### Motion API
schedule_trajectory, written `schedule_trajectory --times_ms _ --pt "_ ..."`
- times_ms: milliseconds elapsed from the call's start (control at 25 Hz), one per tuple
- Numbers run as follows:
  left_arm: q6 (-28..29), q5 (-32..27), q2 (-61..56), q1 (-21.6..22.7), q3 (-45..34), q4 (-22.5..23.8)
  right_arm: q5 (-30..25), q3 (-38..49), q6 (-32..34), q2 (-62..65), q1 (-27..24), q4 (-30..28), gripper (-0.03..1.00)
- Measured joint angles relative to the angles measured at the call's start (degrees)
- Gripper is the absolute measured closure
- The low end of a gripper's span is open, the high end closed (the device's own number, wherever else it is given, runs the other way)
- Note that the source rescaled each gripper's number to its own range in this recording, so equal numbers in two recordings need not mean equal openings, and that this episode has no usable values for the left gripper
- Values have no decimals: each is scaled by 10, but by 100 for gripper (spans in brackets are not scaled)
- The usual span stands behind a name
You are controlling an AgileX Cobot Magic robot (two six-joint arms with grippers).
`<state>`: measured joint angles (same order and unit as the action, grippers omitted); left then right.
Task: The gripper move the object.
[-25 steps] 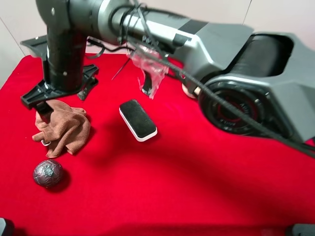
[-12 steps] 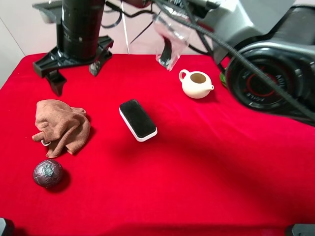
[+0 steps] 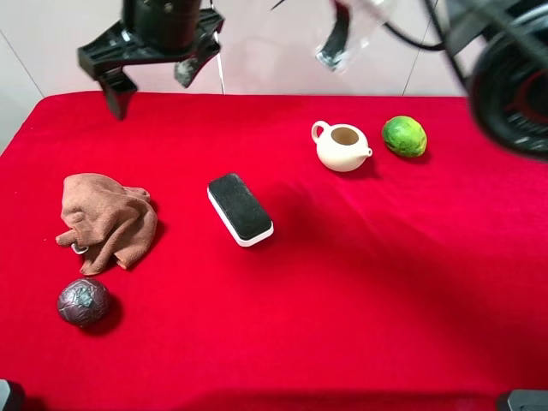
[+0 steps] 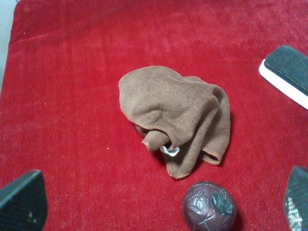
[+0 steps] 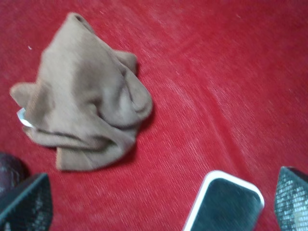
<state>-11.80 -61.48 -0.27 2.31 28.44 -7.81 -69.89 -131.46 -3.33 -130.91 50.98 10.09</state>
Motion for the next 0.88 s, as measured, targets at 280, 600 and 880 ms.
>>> schedule_trajectory --times_ms 280,600,880 --pt "0 0 0 0 0 0 -1 101 -10 75 -33 -7 -3" --pt "0 0 0 0 0 0 0 219 -19 167 -79 -20 -3" --pt "0 0 0 0 0 0 0 340 -25 259 -131 -34 -3"
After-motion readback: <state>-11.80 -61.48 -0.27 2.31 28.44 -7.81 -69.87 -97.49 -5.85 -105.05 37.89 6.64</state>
